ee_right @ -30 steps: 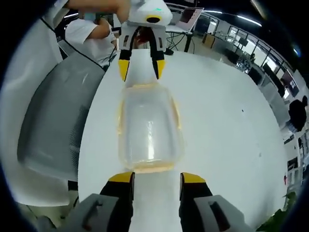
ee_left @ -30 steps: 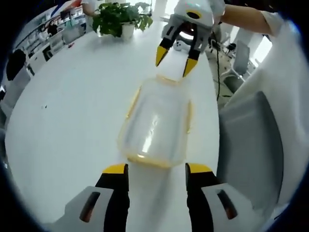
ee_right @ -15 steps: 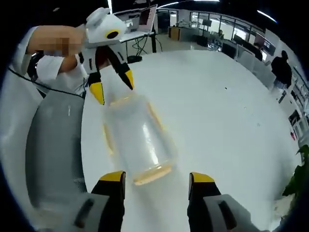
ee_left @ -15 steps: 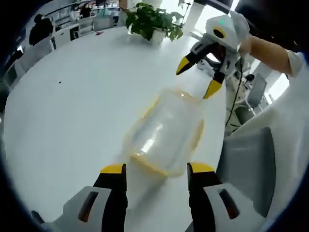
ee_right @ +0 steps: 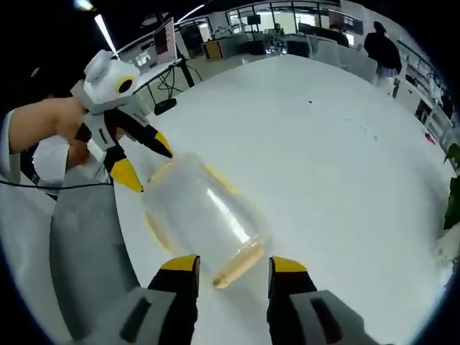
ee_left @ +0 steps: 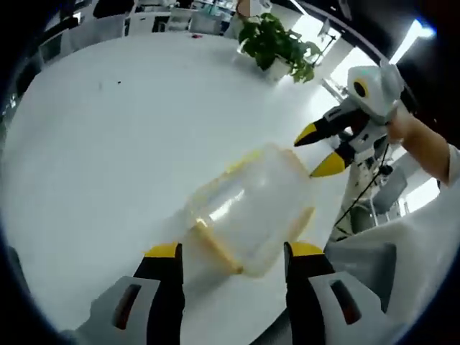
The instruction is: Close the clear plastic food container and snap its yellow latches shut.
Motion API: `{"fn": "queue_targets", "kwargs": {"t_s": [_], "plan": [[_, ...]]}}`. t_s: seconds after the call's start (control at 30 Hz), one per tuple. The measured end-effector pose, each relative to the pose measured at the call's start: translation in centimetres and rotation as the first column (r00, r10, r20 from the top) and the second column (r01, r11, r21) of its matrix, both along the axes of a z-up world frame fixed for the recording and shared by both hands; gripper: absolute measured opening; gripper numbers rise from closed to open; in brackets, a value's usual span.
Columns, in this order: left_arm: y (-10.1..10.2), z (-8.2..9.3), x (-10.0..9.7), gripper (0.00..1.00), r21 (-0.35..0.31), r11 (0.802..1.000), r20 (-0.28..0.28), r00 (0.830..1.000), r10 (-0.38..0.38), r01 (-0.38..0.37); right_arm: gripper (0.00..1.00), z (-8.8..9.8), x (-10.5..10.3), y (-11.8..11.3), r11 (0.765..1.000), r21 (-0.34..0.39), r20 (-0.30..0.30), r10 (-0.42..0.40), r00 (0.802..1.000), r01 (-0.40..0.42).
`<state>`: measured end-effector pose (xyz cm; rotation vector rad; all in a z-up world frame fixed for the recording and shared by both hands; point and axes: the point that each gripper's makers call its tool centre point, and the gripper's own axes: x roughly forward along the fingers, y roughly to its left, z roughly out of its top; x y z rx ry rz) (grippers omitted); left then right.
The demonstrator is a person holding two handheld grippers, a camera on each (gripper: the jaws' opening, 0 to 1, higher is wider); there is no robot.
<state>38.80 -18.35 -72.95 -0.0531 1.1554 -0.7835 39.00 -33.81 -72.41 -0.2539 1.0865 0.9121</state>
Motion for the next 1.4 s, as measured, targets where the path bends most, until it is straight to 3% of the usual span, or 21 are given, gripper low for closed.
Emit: {"fn": "queue_targets", "kwargs": {"t_s": [0.13, 0.23, 0.43, 0.6, 0.7, 0.8, 1.17, 1.23, 1.27, 1.3, 1.4], "plan": [[-0.4, -0.1, 0.0, 0.53, -0.051, 0.993, -0.054, 0.993, 0.103, -0.106, 0.42, -0.4, -0.3, 0.8, 0.994, 0.052, -0.064, -0.094, 0.993, 0.097], [-0.5, -0.1, 0.3, 0.53, -0.062, 0.986, -0.061, 0.986, 0.153, -0.157, 0.38, -1.0, -0.2, 0.6, 0.991, 0.044, -0.091, -0.124, 0.988, 0.129], [-1.0, -0.5, -0.1, 0.51, -0.054, 0.986, -0.071, 0.986, 0.153, -0.157, 0.33, -1.2, -0.1, 0.7, 0.989, 0.027, -0.095, -0.143, 0.985, 0.146], [-1.8, -1.0, -0.4, 0.49, -0.063, 0.985, -0.088, 0.984, 0.157, -0.163, 0.38, -1.5, -0.6, 1.2, 0.990, 0.024, -0.105, -0.136, 0.985, 0.139], [-1.7, -1.1, -0.3, 0.50, -0.048, 0.986, -0.074, 0.985, 0.157, -0.161, 0.38, -1.6, -0.6, 1.2, 0.990, 0.023, -0.111, -0.133, 0.985, 0.136], [-1.2, -1.5, -0.4, 0.43, -0.005, 0.991, -0.054, 0.990, 0.131, -0.131, 0.38, -1.6, -0.7, 1.3, 0.990, 0.021, -0.120, -0.136, 0.983, 0.139], [-1.6, -1.6, -0.2, 0.41, -0.012, 0.986, -0.070, 0.984, 0.164, -0.165, 0.38, -1.8, -0.7, 1.7, 0.989, -0.004, -0.131, -0.149, 0.980, 0.149], [-2.1, -2.1, -0.2, 0.40, -0.033, 0.981, -0.082, 0.979, 0.187, -0.190, 0.39, -1.8, -0.8, 1.9, 0.989, -0.010, -0.120, -0.151, 0.981, 0.151], [-3.3, -1.6, 0.4, 0.40, -0.106, 0.974, -0.074, 0.979, 0.193, -0.200, 0.39, -1.8, -0.9, 2.0, 0.989, -0.006, -0.117, -0.151, 0.982, 0.151], [-2.6, -1.6, 0.2, 0.40, -0.058, 0.978, -0.091, 0.976, 0.197, -0.202, 0.39, -2.0, -0.7, 1.9, 0.987, -0.006, -0.113, -0.163, 0.980, 0.164], [-2.1, -1.5, 0.1, 0.40, -0.050, 0.981, -0.095, 0.978, 0.185, -0.190, 0.42, -2.4, -0.9, 2.3, 0.977, 0.050, -0.171, -0.198, 0.965, 0.209]]}}
